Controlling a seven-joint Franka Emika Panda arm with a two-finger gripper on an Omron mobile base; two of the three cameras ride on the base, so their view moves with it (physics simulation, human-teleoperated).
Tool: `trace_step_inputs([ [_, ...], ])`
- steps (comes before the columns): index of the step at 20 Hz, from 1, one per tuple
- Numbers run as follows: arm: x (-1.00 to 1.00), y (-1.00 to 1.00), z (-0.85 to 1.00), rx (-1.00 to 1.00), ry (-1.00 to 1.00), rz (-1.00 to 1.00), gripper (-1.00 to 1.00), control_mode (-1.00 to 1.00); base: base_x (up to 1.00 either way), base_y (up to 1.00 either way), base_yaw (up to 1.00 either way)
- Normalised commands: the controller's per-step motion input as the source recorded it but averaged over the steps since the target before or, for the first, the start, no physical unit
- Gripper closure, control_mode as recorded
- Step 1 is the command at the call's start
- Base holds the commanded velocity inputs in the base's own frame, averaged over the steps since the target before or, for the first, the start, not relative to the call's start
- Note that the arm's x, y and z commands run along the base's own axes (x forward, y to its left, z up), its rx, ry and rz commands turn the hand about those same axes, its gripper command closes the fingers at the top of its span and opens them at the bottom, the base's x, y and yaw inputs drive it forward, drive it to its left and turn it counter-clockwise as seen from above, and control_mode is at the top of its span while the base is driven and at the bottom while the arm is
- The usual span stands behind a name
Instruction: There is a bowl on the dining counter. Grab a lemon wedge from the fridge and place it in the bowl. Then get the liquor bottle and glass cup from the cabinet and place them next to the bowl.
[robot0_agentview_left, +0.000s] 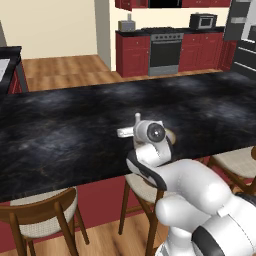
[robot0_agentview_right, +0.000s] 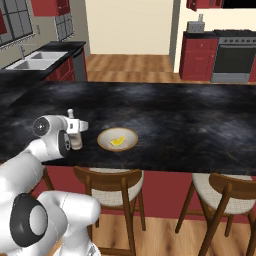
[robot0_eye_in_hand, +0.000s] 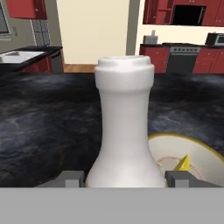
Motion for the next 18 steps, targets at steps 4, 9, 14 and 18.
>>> trace_step_inputs([
  [4,0.21,0.00,-0.18,0.07,0.00,0.00,1.00,-1.00,0.00,0.00,0.00],
  [9,0.25,0.00,-0.17,0.07,0.00,0.00,1.00,-1.00,0.00,0.00,0.00],
  [14,0.36,0.00,-0.23,0.04,0.00,0.00,1.00,-1.00,0.00,0.00,0.00],
  [18,0.43,0.00,-0.21,0.02,0.00,0.00,1.00,-1.00,0.00,0.00,0.00],
])
